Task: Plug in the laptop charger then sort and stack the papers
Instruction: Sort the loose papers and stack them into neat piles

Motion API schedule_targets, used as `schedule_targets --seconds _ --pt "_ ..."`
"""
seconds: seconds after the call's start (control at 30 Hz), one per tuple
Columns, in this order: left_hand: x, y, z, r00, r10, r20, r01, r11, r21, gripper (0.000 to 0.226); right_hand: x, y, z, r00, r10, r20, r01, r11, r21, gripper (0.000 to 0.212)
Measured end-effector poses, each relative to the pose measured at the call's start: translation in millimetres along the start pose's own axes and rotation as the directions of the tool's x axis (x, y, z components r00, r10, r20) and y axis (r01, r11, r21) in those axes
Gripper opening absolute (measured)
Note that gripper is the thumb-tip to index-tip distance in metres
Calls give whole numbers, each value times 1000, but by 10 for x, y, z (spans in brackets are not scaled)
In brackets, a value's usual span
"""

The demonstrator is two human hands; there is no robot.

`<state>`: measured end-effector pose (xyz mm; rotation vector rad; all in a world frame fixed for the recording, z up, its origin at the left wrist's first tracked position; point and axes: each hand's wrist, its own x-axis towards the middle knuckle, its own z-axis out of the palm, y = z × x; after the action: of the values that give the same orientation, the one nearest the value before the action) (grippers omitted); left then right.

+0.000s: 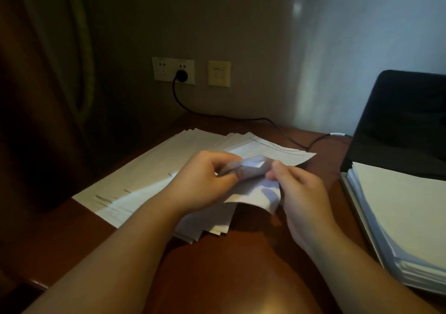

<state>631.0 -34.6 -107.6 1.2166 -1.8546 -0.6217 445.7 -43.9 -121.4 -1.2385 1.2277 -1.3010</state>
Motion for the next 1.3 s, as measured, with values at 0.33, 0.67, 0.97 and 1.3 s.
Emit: schedule_targets --seconds 0.33,0.67,0.97,1.3 --pt "-19 83 113 969 -20 245 10 999 43 24 127 -88 -176 918 384 97 -394 861 321 27" --pt "43 13 22 971 -154 -182 135 985 -109 16 114 -146 -321 957 244 156 -251 968 25 31" --pt "80 -143 -67 777 -525 -347 198 727 -657 61 68 -382 -384 990 31 134 -51 988 149 24" --pt "139 338 -37 826 -319 -464 93 890 -447 48 50 -725 -623 968 -252 11 252 964 -89 38"
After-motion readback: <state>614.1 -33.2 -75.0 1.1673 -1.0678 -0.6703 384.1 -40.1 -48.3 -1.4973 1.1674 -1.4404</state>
